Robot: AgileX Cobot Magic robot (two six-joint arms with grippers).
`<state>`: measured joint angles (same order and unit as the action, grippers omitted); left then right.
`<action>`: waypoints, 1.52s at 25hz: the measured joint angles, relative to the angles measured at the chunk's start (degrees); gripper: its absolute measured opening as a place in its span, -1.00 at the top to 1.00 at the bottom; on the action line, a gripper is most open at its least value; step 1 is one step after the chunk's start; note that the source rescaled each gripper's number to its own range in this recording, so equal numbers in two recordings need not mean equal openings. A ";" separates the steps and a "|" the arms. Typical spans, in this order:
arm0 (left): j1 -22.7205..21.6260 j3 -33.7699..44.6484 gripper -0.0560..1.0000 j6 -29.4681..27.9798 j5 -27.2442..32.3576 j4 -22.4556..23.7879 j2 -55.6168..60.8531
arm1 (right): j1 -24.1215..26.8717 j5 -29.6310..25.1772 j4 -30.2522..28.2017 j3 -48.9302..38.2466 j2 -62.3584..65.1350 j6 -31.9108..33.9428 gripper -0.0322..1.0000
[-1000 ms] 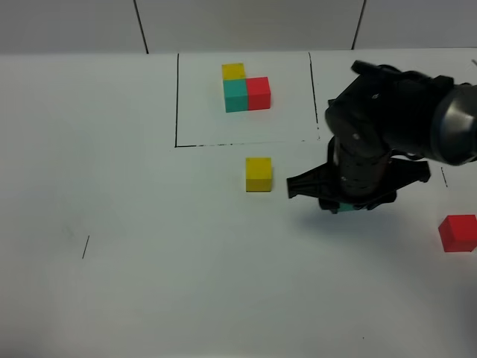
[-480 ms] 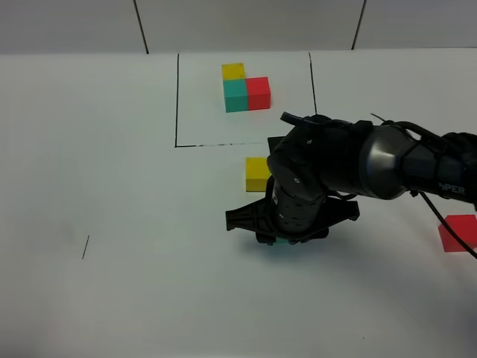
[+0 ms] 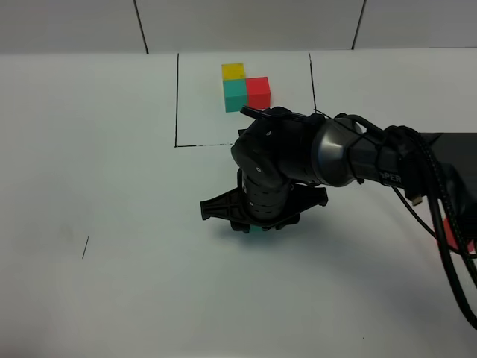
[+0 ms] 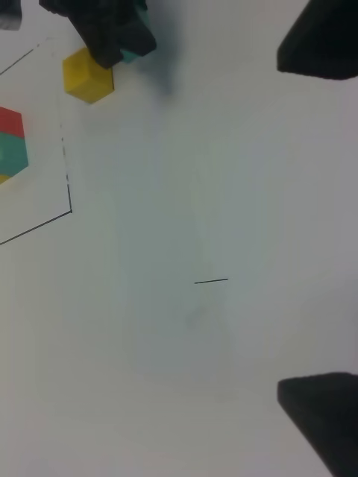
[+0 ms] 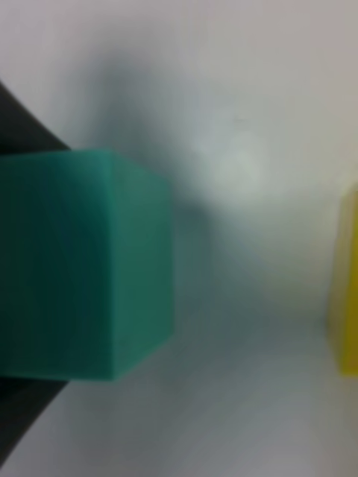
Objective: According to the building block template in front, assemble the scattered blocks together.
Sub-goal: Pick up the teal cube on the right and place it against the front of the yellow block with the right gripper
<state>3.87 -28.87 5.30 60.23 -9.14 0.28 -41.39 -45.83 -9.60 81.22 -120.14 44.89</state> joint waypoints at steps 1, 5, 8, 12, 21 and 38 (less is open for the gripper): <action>0.00 0.00 -0.68 0.00 0.00 0.00 0.00 | -0.07 -0.50 -0.06 0.77 -0.68 0.00 0.55; 0.00 0.00 -0.68 0.00 0.00 0.00 0.00 | -0.07 -1.45 -0.12 3.40 -3.25 -0.19 0.55; 0.00 0.00 -0.69 0.00 0.00 0.00 0.00 | -0.07 -0.98 -0.12 4.38 -4.77 -0.19 0.55; 0.00 0.00 -0.69 0.00 0.00 0.00 0.00 | -0.07 0.23 -0.23 4.55 -5.75 0.00 0.55; 0.00 0.00 -0.69 0.00 0.00 0.00 -0.05 | 0.94 1.00 0.03 5.01 -6.24 1.61 0.55; 0.00 0.00 -0.68 0.00 0.00 0.00 -0.05 | 3.43 2.85 -0.53 5.16 -6.29 3.67 0.55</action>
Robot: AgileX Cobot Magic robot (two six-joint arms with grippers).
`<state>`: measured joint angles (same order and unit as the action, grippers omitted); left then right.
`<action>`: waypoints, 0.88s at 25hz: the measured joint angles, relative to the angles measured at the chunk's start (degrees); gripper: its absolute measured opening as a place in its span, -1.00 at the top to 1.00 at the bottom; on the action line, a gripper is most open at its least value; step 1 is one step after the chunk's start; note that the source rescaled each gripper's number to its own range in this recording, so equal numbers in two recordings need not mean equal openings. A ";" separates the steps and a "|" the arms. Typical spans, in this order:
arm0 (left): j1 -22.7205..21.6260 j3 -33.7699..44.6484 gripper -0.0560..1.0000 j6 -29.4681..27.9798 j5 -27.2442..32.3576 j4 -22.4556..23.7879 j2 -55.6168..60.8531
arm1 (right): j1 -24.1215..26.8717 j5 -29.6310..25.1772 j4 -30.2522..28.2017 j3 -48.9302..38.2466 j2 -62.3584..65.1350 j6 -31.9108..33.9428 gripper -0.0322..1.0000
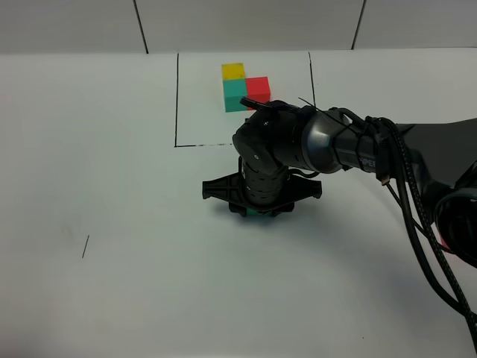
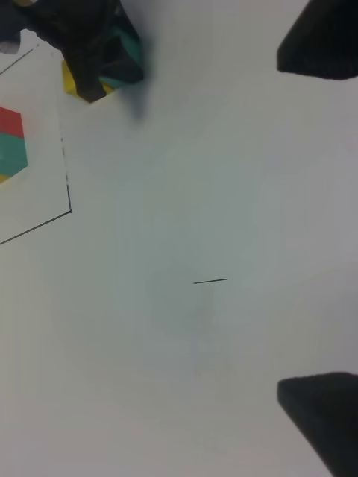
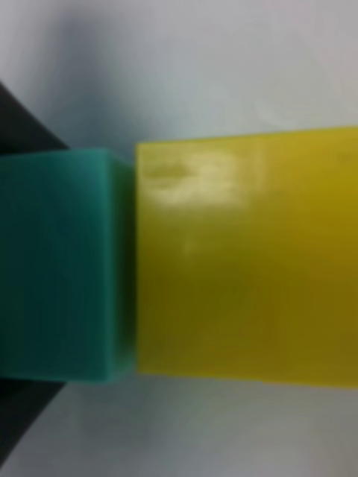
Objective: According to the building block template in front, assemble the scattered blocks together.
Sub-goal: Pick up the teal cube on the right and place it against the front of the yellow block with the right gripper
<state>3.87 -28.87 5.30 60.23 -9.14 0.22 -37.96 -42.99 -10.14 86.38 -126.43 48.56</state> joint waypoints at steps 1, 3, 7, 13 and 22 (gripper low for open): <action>0.00 0.00 -0.69 0.00 0.00 0.00 0.00 | 0.00 0.02 -0.16 0.00 0.00 0.00 0.55; 0.00 0.00 -0.69 0.00 0.00 0.00 0.00 | 0.00 0.07 -0.41 0.00 0.00 0.00 0.55; 0.00 0.00 -0.69 0.00 0.00 0.00 0.00 | 0.22 0.09 -0.47 0.00 -0.04 0.08 0.55; 0.00 0.00 -0.69 0.00 0.00 0.00 0.00 | 0.57 0.33 -0.70 0.00 -0.04 0.08 0.55; 0.00 0.00 -0.68 0.00 0.00 0.00 0.00 | 0.57 0.34 -0.54 0.00 -0.04 -0.31 0.55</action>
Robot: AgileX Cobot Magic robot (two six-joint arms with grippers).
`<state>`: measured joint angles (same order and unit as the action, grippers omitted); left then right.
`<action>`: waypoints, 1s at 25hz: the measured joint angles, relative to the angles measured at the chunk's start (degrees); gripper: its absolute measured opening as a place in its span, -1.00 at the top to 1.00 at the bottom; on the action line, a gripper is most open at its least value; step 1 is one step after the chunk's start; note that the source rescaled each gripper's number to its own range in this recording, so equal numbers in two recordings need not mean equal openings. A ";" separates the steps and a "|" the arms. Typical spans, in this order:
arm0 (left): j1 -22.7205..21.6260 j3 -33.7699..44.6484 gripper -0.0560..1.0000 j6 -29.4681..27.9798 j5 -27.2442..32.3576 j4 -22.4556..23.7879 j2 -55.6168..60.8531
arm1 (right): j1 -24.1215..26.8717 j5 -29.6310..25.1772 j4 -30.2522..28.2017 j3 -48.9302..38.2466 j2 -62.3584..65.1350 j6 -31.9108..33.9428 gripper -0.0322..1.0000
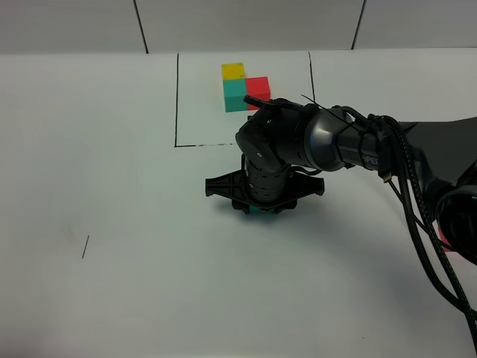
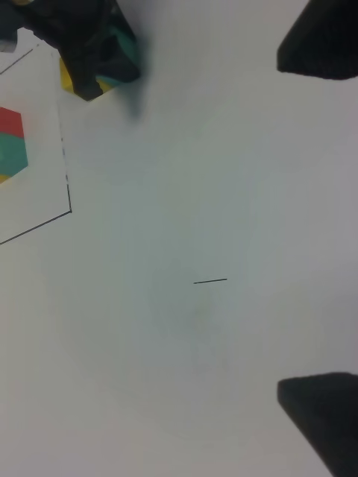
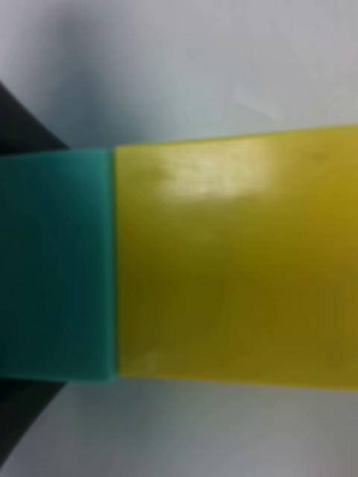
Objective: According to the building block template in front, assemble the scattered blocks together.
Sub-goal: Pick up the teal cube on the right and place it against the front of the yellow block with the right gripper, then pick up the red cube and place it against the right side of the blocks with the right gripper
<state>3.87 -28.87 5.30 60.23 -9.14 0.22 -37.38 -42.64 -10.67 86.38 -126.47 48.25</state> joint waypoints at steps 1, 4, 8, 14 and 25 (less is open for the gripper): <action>0.00 0.00 -0.68 0.00 0.00 0.00 0.00 | 0.00 0.00 0.00 0.00 0.00 -0.22 0.55; 0.00 0.00 -0.68 0.00 0.00 0.00 0.00 | 0.00 0.00 0.22 0.00 0.00 -0.77 0.55; 0.00 0.00 -0.68 0.00 0.00 0.00 0.00 | 0.00 0.00 0.68 0.00 0.00 -1.37 0.55; 0.00 0.00 -0.69 0.00 0.00 0.00 0.00 | 0.38 0.27 2.24 0.00 0.00 -1.52 0.53; 0.00 0.00 -0.68 0.00 0.00 0.00 0.00 | 0.24 2.67 4.35 0.30 0.25 0.34 -0.31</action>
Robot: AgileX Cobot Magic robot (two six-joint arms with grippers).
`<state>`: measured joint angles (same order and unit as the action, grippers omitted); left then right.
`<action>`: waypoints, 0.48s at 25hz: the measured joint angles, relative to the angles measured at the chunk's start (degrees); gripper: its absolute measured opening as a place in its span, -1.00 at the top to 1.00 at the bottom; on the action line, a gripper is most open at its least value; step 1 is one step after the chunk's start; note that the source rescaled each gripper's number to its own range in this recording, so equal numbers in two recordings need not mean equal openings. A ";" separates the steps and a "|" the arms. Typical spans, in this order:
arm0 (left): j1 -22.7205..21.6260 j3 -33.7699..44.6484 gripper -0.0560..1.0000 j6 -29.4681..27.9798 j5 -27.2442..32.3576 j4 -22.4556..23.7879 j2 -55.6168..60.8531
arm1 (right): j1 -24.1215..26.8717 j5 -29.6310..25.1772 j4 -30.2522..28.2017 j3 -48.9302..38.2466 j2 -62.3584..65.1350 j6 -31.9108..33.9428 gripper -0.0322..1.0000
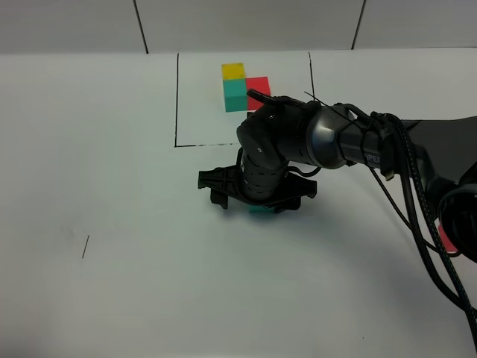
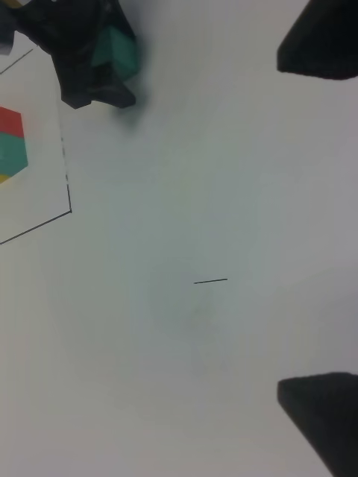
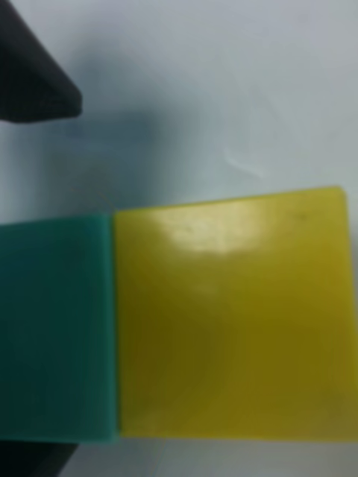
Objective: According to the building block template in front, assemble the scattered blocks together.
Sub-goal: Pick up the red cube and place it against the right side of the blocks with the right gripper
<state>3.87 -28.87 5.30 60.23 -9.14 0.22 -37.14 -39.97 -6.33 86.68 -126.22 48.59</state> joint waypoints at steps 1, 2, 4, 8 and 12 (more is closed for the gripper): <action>0.00 0.00 -0.68 0.00 0.00 0.00 0.00 | -0.18 0.11 0.00 0.00 0.13 -0.11 -0.32; 0.00 0.00 -0.68 0.00 0.00 0.00 0.00 | -0.28 0.33 -0.06 -0.14 0.31 -0.37 -0.33; 0.00 0.00 -0.68 0.00 0.00 0.00 0.00 | -0.57 0.60 -0.06 -0.43 0.61 -1.03 -0.35; 0.00 0.00 -0.68 0.00 0.00 0.00 0.00 | -1.53 0.10 -0.06 -0.56 2.55 -2.83 -0.36; 0.00 0.00 -0.68 0.00 0.00 0.00 0.00 | -2.11 -0.46 -0.02 -0.56 5.16 -5.07 -0.36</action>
<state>3.87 -28.87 5.30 60.23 -9.14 0.22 -39.25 -40.43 -6.34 86.12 -121.06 43.53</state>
